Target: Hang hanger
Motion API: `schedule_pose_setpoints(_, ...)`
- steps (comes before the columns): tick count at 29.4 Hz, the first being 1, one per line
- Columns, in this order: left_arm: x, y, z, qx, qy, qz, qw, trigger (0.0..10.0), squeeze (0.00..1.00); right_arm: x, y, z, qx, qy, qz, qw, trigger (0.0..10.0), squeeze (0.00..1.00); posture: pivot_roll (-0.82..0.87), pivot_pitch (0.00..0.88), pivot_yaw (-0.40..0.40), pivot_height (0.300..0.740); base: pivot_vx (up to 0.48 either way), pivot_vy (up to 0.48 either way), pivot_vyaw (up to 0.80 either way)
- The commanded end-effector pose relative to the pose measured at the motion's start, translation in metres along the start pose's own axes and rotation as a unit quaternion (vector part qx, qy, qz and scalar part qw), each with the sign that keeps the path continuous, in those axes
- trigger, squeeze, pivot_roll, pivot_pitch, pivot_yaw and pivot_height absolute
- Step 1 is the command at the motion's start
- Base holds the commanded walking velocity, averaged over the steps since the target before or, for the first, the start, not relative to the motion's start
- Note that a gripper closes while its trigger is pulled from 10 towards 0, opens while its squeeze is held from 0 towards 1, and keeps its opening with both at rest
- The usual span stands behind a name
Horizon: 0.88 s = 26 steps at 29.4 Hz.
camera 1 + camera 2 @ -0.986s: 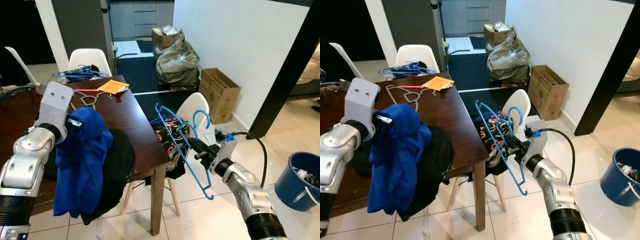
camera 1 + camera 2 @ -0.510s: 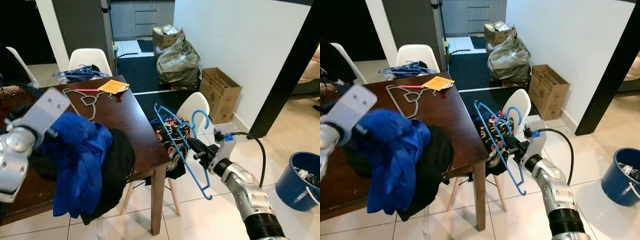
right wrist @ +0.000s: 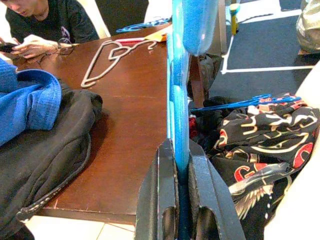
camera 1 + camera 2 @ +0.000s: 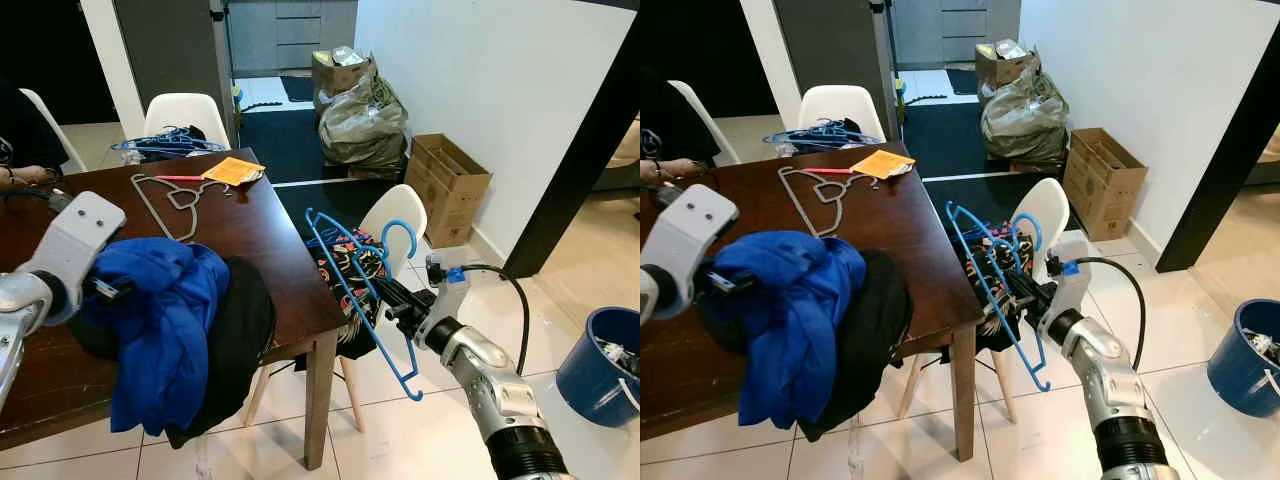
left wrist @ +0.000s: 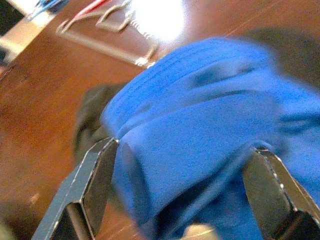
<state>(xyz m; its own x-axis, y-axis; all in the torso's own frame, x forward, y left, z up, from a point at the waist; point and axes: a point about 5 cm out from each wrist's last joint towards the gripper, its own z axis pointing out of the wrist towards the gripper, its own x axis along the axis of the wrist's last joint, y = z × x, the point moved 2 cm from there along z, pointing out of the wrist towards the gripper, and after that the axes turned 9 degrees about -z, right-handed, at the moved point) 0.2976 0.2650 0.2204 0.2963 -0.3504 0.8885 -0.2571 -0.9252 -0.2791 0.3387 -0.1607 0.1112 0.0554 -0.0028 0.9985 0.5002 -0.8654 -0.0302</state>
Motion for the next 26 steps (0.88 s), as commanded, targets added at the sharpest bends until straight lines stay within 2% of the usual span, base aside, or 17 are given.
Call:
schedule_pose_setpoints(1,0.002,0.007,-0.003,-0.03,0.008,-0.013,0.999,10.0,0.0,0.001,0.001,0.001,0.001,-0.001,0.004,1.0,10.0,0.0,0.01,0.0,0.001,0.731,0.0,0.0,0.0)
schedule_pose_setpoints(3,0.011,0.026,-0.016,-0.118,0.029,-0.017,0.992,10.0,0.0,0.002,0.001,0.0,0.001,-0.001,0.004,1.0,10.0,0.0,0.01,0.0,0.0,0.731,0.0,0.0,0.0)
schedule_pose_setpoints(7,0.016,0.029,-0.02,-0.136,0.042,-0.019,0.99,10.0,0.0,0.002,0.001,0.0,0.001,-0.001,0.005,1.0,10.0,0.0,0.01,0.0,-0.001,0.731,0.0,0.0,0.0)
schedule_pose_setpoints(8,0.025,0.026,-0.022,-0.125,0.073,-0.016,0.989,10.0,0.0,0.002,0.002,0.0,0.001,-0.001,0.005,1.0,10.0,0.0,0.01,0.0,-0.001,0.731,0.0,0.0,0.0)
schedule_pose_setpoints(9,0.025,0.026,-0.022,-0.125,0.073,-0.016,0.989,10.0,0.0,0.002,0.002,0.0,0.001,-0.001,0.005,1.0,10.0,0.0,0.01,0.0,-0.001,0.731,0.0,0.0,0.0)
schedule_pose_setpoints(11,0.05,-0.008,-0.018,0.015,0.172,-0.058,0.983,10.0,0.0,0.002,0.002,0.0,0.001,0.001,0.005,1.0,10.0,0.0,0.01,0.0,-0.002,0.731,0.0,0.0,0.0)
schedule_pose_setpoints(12,0.05,-0.008,-0.018,0.015,0.172,-0.058,0.983,10.0,0.0,0.002,0.002,0.0,0.001,0.001,0.005,1.0,10.0,0.0,0.01,0.0,-0.002,0.731,0.0,0.0,0.0)
schedule_pose_setpoints(13,0.055,-0.019,-0.018,0.066,0.199,-0.08,0.975,10.0,0.0,0.003,0.002,0.0,0.001,0.002,0.005,1.0,10.0,0.0,0.01,0.0,-0.002,0.731,0.0,0.0,0.0)
schedule_pose_setpoints(14,0.055,-0.019,-0.018,0.066,0.199,-0.08,0.975,10.0,0.0,0.003,0.002,0.0,0.001,0.002,0.005,1.0,10.0,0.0,0.01,0.0,-0.002,0.731,0.0,0.0,0.0)
schedule_pose_setpoints(15,0.055,-0.027,-0.016,0.113,0.217,-0.106,0.964,10.0,0.0,0.004,0.002,0.0,0.003,0.006,0.004,1.0,10.0,0.0,0.02,0.0,-0.002,0.731,0.0,0.0,0.0)
schedule_pose_setpoints(17,0.055,-0.027,-0.016,0.113,0.217,-0.106,0.964,10.0,0.0,0.004,0.002,0.0,0.003,0.006,0.004,1.0,10.0,0.0,0.02,0.0,-0.002,0.731,0.0,0.0,0.0)
schedule_pose_setpoints(18,0.048,-0.031,-0.013,0.167,0.219,-0.108,0.955,10.0,0.0,0.006,0.002,-0.001,0.004,0.016,0.007,1.0,10.0,0.0,0.02,0.0,-0.002,0.731,0.0,0.0,0.0)
schedule_pose_setpoints(19,0.048,-0.031,-0.013,0.167,0.219,-0.108,0.955,10.0,0.0,0.006,0.002,-0.001,0.004,0.016,0.007,1.0,10.0,0.0,0.02,0.0,-0.002,0.731,0.0,0.0,0.0)
schedule_pose_setpoints(20,0.038,-0.032,-0.01,0.205,0.218,-0.125,0.946,10.0,0.0,0.008,0.001,-0.001,0.005,0.024,0.006,1.0,10.0,0.0,0.02,0.0,0.0,0.731,0.0,0.0,0.79)
schedule_pose_setpoints(22,0.027,-0.03,-0.008,0.234,0.215,-0.128,0.939,10.0,0.0,0.009,0.001,-0.002,0.005,0.032,0.009,0.999,10.0,0.0,0.02,0.0,0.001,0.731,0.0,0.0,0.79)
schedule_pose_setpoints(24,0.027,-0.03,-0.008,0.234,0.215,-0.128,0.939,10.0,0.0,0.009,0.001,-0.002,0.005,0.032,0.009,0.999,10.0,0.0,0.02,0.0,0.001,0.731,0.0,0.0,0.79)
schedule_pose_setpoints(26,0.015,-0.024,-0.004,0.247,0.21,-0.147,0.935,10.0,0.0,0.011,0.002,-0.002,0.004,0.04,0.012,0.999,10.0,0.0,0.03,0.0,0.0,0.731,0.0,0.0,0.79)
